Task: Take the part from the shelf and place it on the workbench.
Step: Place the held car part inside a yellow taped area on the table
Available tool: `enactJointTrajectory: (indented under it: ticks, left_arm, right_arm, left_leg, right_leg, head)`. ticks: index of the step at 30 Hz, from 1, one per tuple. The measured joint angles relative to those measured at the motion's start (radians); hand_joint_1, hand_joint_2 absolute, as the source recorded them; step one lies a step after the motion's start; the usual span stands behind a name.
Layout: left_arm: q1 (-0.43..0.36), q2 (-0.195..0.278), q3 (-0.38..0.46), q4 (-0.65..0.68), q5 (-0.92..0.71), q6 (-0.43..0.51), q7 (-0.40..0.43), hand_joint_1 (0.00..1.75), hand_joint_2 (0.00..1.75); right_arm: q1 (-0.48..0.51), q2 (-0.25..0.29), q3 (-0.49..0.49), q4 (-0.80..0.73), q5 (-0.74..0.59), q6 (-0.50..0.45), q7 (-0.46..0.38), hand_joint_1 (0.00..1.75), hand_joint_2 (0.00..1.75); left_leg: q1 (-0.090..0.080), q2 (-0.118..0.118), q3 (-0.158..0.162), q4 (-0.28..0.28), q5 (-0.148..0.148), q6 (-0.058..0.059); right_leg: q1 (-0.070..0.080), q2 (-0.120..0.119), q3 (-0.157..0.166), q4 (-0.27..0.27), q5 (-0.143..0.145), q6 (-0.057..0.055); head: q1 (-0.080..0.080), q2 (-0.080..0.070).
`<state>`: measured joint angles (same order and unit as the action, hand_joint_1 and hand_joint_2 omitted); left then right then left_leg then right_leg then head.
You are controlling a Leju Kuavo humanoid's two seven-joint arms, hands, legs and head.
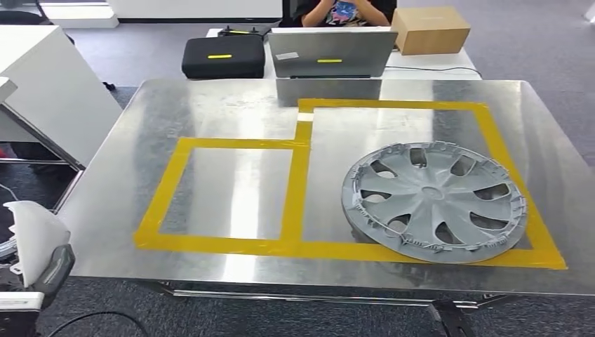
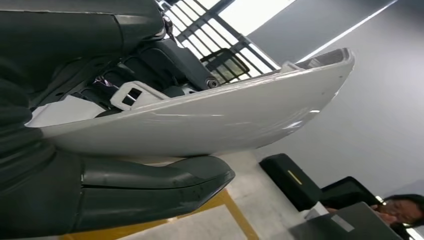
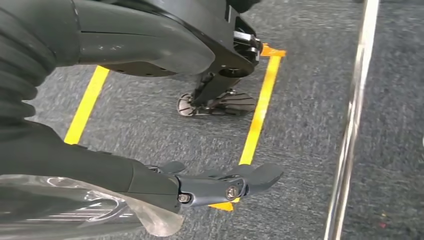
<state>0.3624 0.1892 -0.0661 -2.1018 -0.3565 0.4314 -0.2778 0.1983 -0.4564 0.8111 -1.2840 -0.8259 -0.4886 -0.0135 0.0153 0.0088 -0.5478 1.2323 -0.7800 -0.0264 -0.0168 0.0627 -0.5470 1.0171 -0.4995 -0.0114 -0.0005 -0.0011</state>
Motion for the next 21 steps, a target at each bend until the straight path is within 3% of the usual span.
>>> enactJointTrajectory:
  ticks: [1, 3, 4, 5, 7, 9, 11, 12, 13, 14, 16, 21]
  left_arm:
    - [-0.002, 0.002, -0.001, 0.002, 0.000, 0.000, 0.001, 1.75, 1.75]
    - [-0.003, 0.005, -0.002, 0.006, -0.005, -0.001, 0.003, 1.75, 1.75]
    - [-0.003, 0.007, -0.003, 0.008, -0.010, -0.003, 0.004, 1.75, 1.75]
    - [-0.004, 0.010, -0.005, 0.010, -0.016, -0.005, 0.004, 1.75, 1.75]
    - [-0.011, 0.018, -0.010, 0.012, -0.029, -0.011, 0.006, 1.75, 1.75]
    - [-0.021, 0.024, -0.016, 0.012, -0.039, -0.016, 0.009, 1.75, 1.75]
    - [-0.027, 0.028, -0.021, 0.013, -0.047, -0.017, 0.010, 1.75, 1.75]
    - [-0.028, 0.030, -0.023, 0.014, -0.050, -0.017, 0.011, 1.75, 1.75]
    - [-0.031, 0.031, -0.024, 0.015, -0.052, -0.017, 0.011, 1.75, 1.75]
    - [-0.033, 0.033, -0.025, 0.015, -0.053, -0.017, 0.011, 1.75, 1.75]
    - [-0.035, 0.036, -0.026, 0.016, -0.053, -0.016, 0.012, 1.75, 1.75]
    - [-0.035, 0.041, -0.030, 0.016, -0.054, -0.011, 0.012, 1.75, 1.75]
  right_arm:
    - [0.000, 0.000, 0.000, 0.000, 0.000, 0.000, 0.000, 0.00, 1.75]
    - [0.001, 0.000, 0.001, 0.000, -0.003, 0.000, 0.000, 0.00, 1.75]
    - [0.000, 0.000, 0.001, -0.001, -0.005, 0.000, -0.001, 0.00, 1.75]
    - [0.001, 0.000, 0.001, -0.001, -0.006, 0.000, -0.002, 0.00, 1.75]
    - [0.002, 0.000, 0.001, -0.002, -0.007, 0.001, -0.005, 0.00, 1.75]
    - [0.005, 0.000, 0.001, -0.002, -0.008, 0.007, -0.009, 0.00, 1.75]
    - [0.003, 0.000, 0.001, -0.002, -0.006, 0.014, -0.016, 0.00, 1.75]
    - [0.001, 0.000, 0.001, -0.002, -0.005, 0.018, -0.020, 0.00, 1.75]
    - [0.001, 0.000, 0.002, -0.001, -0.004, 0.020, -0.022, 0.00, 1.75]
    - [0.000, 0.000, 0.002, 0.000, -0.004, 0.022, -0.023, 0.00, 1.75]
    - [0.000, 0.000, 0.003, 0.000, -0.004, 0.024, -0.024, 0.00, 1.75]
    - [-0.003, 0.000, 0.003, 0.000, -0.004, 0.031, -0.030, 0.00, 1.75]
  left_leg:
    - [0.001, -0.004, -0.015, -0.039, 0.029, -0.002]
    - [0.005, -0.039, -0.028, -0.141, 0.178, -0.003]
    - [0.005, -0.057, -0.030, -0.177, 0.236, 0.000]
    - [0.004, -0.070, -0.031, -0.197, 0.274, 0.003]
    - [0.000, -0.066, -0.026, -0.206, 0.280, 0.016]
    - [0.000, -0.056, -0.016, -0.219, 0.298, 0.025]
    - [-0.004, -0.049, -0.009, -0.221, 0.305, 0.024]
    - [-0.008, -0.048, -0.007, -0.219, 0.301, 0.022]
    - [-0.010, -0.046, -0.005, -0.217, 0.299, 0.025]
    - [-0.011, -0.045, -0.004, -0.217, 0.296, 0.029]
    - [-0.013, -0.044, -0.003, -0.216, 0.292, 0.035]
    - [-0.015, -0.044, -0.004, -0.216, 0.287, 0.041]
  right_leg:
    - [-0.003, 0.014, 0.015, 0.000, -0.010, 0.003]
    - [-0.008, 0.042, 0.035, -0.001, -0.030, 0.012]
    - [-0.009, 0.055, 0.038, -0.002, -0.039, 0.020]
    - [-0.010, 0.066, 0.039, -0.005, -0.048, 0.029]
    - [-0.011, 0.083, 0.043, -0.015, -0.057, 0.047]
    - [-0.009, 0.051, 0.047, -0.011, -0.066, 0.052]
    - [-0.006, 0.007, 0.052, -0.012, -0.058, 0.028]
    - [-0.006, -0.001, 0.055, -0.019, -0.052, 0.020]
    - [-0.007, 0.000, 0.057, -0.028, -0.043, 0.018]
    - [-0.008, -0.001, 0.056, -0.030, -0.045, 0.029]
    - [-0.010, -0.003, 0.058, -0.038, -0.046, 0.040]
    - [-0.012, -0.006, 0.062, -0.043, -0.049, 0.048]
  head:
    - [0.000, 0.000]
    - [-0.003, 0.000]
    - [-0.006, 0.000]
    - [-0.010, 0.000]
    - [-0.014, 0.000]
    - [-0.011, 0.000]
    - [-0.004, 0.000]
    - [-0.001, 0.000]
    - [0.001, 0.000]
    - [0.000, 0.000]
    - [0.001, 0.000]
    - [0.001, 0.000]
